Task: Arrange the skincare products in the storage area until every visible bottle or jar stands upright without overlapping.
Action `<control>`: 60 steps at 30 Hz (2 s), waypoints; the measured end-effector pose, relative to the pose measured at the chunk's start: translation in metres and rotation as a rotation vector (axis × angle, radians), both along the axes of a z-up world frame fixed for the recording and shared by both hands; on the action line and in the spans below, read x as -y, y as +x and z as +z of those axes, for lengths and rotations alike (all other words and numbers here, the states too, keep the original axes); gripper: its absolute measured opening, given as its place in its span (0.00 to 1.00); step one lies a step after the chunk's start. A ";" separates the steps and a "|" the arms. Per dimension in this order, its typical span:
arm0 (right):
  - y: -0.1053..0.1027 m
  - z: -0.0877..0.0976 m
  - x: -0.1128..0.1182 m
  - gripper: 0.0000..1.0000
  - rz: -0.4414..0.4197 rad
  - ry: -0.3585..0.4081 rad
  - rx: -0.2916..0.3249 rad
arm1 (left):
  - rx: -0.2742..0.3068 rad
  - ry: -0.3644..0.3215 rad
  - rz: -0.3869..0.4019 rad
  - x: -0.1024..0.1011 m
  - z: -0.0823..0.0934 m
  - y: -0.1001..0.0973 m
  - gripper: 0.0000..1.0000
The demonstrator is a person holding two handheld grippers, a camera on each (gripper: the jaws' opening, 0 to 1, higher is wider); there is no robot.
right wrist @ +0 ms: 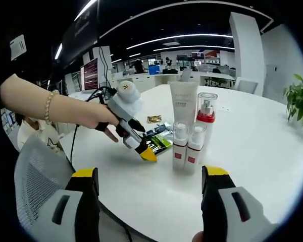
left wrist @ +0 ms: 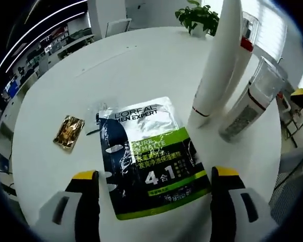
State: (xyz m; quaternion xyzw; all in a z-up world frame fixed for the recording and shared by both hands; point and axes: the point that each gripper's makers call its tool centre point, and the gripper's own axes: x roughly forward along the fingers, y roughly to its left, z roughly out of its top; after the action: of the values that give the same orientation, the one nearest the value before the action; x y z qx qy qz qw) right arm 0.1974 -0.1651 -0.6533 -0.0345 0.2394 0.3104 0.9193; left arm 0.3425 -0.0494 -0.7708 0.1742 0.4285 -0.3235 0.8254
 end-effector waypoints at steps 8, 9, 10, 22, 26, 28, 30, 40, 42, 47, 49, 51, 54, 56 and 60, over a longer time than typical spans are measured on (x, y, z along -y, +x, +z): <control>0.001 0.000 0.002 0.83 -0.011 -0.004 0.003 | 0.027 -0.014 -0.020 0.006 0.006 -0.001 0.70; 0.001 0.000 0.002 0.83 -0.011 -0.005 0.004 | 0.029 -0.016 -0.025 0.008 0.007 -0.004 0.66; 0.001 0.000 0.002 0.83 -0.012 -0.005 0.005 | 0.035 -0.013 -0.030 0.010 0.007 -0.006 0.66; 0.001 0.000 0.002 0.82 -0.010 -0.012 0.005 | 0.051 -0.025 0.000 0.010 0.007 -0.006 0.59; 0.001 0.000 0.002 0.82 -0.008 -0.013 0.003 | 0.054 -0.037 0.007 0.011 0.009 -0.007 0.40; 0.001 -0.001 0.002 0.82 -0.007 -0.015 0.003 | 0.056 -0.038 0.021 0.010 0.008 -0.006 0.37; 0.001 -0.001 0.002 0.82 -0.004 -0.017 0.001 | 0.033 -0.101 0.076 0.010 0.010 -0.007 0.33; 0.001 -0.002 0.000 0.81 0.003 -0.004 0.002 | 0.012 -0.163 0.149 -0.016 0.009 -0.015 0.09; 0.001 -0.001 -0.001 0.81 0.007 -0.006 0.002 | 0.006 -0.174 0.150 -0.019 0.011 -0.028 0.08; 0.001 0.001 -0.003 0.73 0.021 0.002 0.014 | 0.000 -0.245 0.176 -0.025 0.021 -0.042 0.08; 0.002 0.006 -0.004 0.71 0.017 0.024 0.033 | -0.018 -0.300 0.130 -0.018 0.029 -0.060 0.08; 0.003 0.010 -0.004 0.68 0.010 0.053 0.040 | -0.006 -0.330 0.176 -0.021 0.042 -0.069 0.09; 0.003 0.010 -0.006 0.67 0.017 0.064 0.036 | -0.001 -0.371 0.184 -0.020 0.052 -0.073 0.09; 0.003 0.011 -0.006 0.66 0.018 0.068 0.038 | 0.009 -0.389 0.180 -0.020 0.059 -0.077 0.09; 0.002 0.012 -0.010 0.65 0.037 0.072 0.043 | 0.039 -0.395 0.156 -0.017 0.073 -0.090 0.09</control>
State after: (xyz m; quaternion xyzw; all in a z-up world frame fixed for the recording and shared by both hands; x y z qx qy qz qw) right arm 0.1990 -0.1550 -0.6408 -0.0124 0.2075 0.3351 0.9190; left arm 0.2529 -0.0328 -0.6977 -0.0186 0.3531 -0.3331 0.8741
